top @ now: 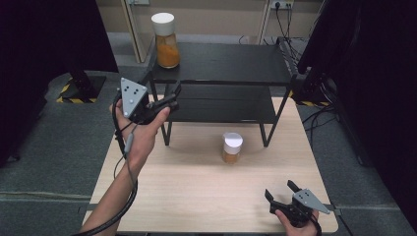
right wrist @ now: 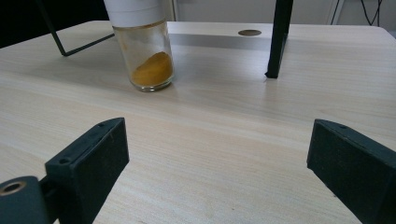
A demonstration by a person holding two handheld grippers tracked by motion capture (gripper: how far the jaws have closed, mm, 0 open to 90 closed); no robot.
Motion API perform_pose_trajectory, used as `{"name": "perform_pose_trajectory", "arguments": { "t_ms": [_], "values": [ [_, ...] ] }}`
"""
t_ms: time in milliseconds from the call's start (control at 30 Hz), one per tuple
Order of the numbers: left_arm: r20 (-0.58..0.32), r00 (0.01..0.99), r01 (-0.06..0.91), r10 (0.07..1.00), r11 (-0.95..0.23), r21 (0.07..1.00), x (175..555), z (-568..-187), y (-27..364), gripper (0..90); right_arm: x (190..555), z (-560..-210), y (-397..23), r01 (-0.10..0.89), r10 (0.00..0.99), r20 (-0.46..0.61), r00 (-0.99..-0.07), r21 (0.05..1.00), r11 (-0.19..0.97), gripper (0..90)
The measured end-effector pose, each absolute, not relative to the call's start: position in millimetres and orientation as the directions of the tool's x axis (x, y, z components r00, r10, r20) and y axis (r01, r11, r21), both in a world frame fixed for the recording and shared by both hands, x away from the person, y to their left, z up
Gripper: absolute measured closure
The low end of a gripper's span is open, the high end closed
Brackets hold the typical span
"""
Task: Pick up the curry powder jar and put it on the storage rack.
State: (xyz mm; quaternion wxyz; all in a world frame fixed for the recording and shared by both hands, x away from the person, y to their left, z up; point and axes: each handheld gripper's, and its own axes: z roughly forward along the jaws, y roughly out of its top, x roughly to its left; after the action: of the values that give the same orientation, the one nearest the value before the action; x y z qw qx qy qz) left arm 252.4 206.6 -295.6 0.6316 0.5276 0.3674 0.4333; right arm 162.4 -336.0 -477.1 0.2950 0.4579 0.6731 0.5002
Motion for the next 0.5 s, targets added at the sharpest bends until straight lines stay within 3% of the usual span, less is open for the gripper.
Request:
{"name": "perform_pose_trajectory", "arguments": {
  "t_ms": [500],
  "values": [
    [0.008,0.416,-0.141,0.909,0.056,0.988,212,-348,215,12.4,162,-477,-336,0.321,0.912,0.057,-0.406,0.943,0.083,5.6]
  ]
}}
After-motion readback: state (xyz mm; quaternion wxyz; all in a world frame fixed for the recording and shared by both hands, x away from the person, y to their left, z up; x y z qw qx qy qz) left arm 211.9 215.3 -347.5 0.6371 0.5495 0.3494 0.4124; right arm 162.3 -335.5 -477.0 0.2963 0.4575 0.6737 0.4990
